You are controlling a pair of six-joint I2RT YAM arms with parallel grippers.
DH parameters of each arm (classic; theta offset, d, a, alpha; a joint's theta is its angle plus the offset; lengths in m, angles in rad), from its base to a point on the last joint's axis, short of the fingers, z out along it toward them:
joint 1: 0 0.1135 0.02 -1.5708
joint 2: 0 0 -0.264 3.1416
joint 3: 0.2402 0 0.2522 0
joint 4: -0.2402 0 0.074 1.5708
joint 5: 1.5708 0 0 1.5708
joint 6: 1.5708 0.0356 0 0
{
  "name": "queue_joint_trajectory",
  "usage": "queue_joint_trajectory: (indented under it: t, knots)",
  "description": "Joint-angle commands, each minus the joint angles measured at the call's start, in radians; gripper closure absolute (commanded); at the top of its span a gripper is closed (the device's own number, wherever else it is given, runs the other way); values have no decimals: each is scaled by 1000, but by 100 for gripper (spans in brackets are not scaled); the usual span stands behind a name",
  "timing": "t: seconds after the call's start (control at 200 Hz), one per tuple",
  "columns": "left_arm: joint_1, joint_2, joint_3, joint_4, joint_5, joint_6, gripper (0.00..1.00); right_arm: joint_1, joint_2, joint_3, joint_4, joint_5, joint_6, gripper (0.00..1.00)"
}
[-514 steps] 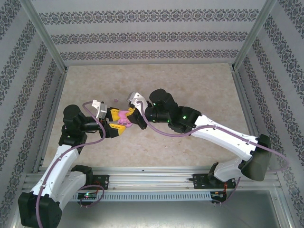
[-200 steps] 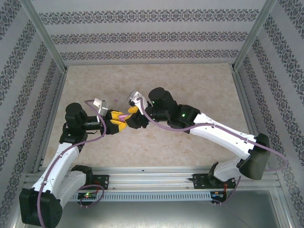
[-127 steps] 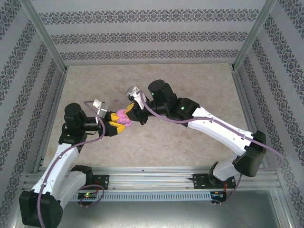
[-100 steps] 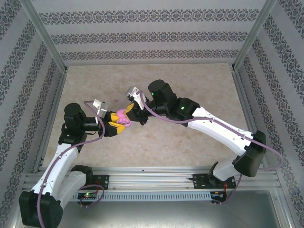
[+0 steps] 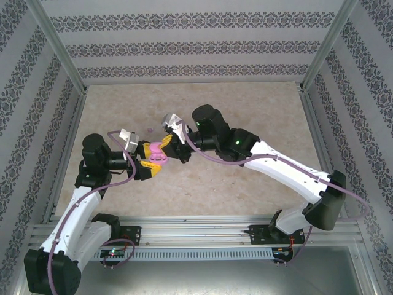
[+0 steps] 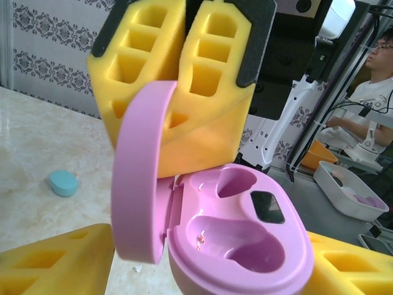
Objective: Insert the wireless bluetooth earbuds into the charging case
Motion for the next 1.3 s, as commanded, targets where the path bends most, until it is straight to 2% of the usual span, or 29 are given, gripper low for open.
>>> queue_joint_trajectory:
  t: [0.0, 0.25, 0.645, 0.799, 1.019, 1.144, 1.294]
  knots:
    - [18, -18, 33, 9, 2, 13, 34, 21, -47, -23, 27, 50, -57, 100]
    - [23, -23, 28, 37, -3, -15, 23, 25, -64, -37, 34, 82, -84, 100]
    - [22, -19, 16, 138, -20, -66, 24, 25, -48, -33, 40, 67, -70, 100]
    - [23, -13, 13, 150, -8, -69, 33, 25, -43, -28, 42, 64, -64, 100]
    - [22, -10, 9, 153, 6, -72, 53, 24, -36, -22, 44, 63, -53, 99]
    - [22, -9, 8, 144, 4, -73, 59, 24, -39, -31, 57, 74, -39, 86]
    - [23, -10, 4, 137, -2, -71, 61, 24, -49, -37, 61, 103, -26, 69]
